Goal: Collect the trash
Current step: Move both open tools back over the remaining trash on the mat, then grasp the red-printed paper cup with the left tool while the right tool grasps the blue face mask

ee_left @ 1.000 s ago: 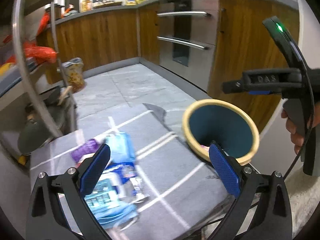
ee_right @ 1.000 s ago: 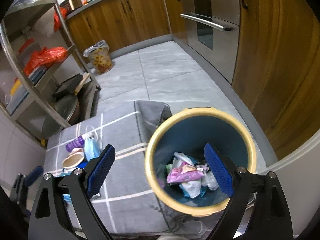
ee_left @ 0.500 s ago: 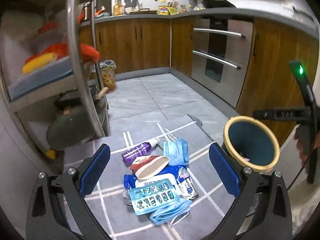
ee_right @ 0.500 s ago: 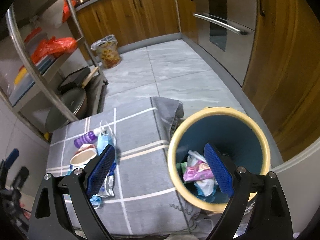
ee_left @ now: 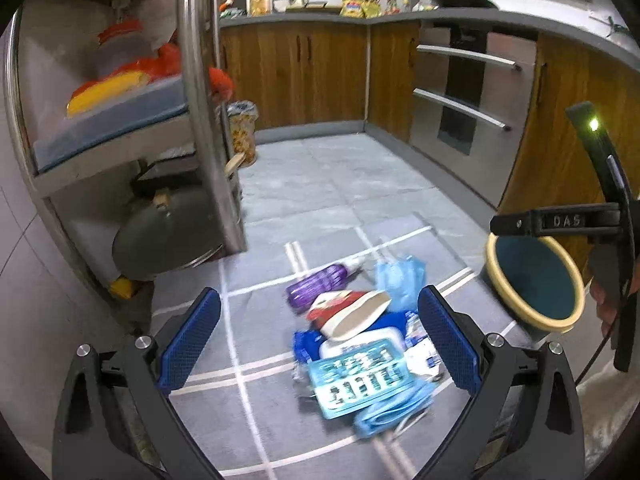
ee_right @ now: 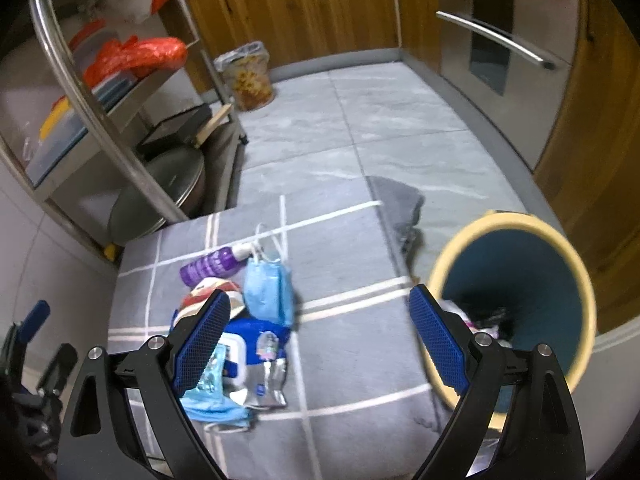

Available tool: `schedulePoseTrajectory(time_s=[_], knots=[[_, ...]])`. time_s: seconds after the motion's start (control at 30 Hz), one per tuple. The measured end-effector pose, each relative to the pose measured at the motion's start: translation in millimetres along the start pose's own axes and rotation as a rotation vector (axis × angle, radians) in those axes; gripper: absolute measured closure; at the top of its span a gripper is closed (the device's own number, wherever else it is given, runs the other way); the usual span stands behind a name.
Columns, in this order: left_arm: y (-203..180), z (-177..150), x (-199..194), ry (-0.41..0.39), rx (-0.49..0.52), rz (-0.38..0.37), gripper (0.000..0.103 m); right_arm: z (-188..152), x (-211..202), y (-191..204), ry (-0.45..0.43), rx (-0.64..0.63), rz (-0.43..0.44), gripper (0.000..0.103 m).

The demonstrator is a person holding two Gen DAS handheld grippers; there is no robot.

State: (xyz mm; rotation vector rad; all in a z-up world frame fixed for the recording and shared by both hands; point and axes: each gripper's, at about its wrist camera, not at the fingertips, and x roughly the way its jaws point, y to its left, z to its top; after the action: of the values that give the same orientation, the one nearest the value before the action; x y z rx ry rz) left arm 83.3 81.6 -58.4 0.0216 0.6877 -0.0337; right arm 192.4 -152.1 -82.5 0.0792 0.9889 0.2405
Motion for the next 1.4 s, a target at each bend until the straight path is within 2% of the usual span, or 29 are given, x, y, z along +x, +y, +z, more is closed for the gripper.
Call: schedulePoseTrajectory(time_s=[0.1, 0.23, 0.4, 0.73, 0.87, 0.93, 1.2, 1.4], knots=[[12, 0, 15, 0.040, -0.041, -0.005, 0.006, 6, 16, 10, 0.025, -0.030, -0.008, 0.012], [17, 3, 30, 0.054, -0.072, -0.019, 0.006, 17, 35, 14, 0.047, -0.029, 0.013, 0.012], [-1, -4, 67, 0.148, 0.000, -0.011, 0.006, 21, 60, 16, 0.094, -0.046, 0.022, 0.012], [-8, -3, 104, 0.218, 0.017, -0.013, 0.007, 27, 86, 15, 0.152, -0.008, 0.065, 0.012], [-8, -3, 116, 0.256, 0.006, 0.001, 0.015, 29, 95, 22, 0.171, -0.018, 0.078, 0.013], [-10, -3, 120, 0.268, 0.016, -0.004, 0.015, 29, 98, 25, 0.181, -0.020, 0.084, 0.015], [-31, -9, 135, 0.315, 0.116, -0.048, 0.019, 29, 110, 32, 0.215, -0.043, 0.086, 0.023], [-32, -10, 146, 0.343, 0.138, -0.032, 0.032, 28, 122, 40, 0.252, -0.085, 0.073, 0.032]])
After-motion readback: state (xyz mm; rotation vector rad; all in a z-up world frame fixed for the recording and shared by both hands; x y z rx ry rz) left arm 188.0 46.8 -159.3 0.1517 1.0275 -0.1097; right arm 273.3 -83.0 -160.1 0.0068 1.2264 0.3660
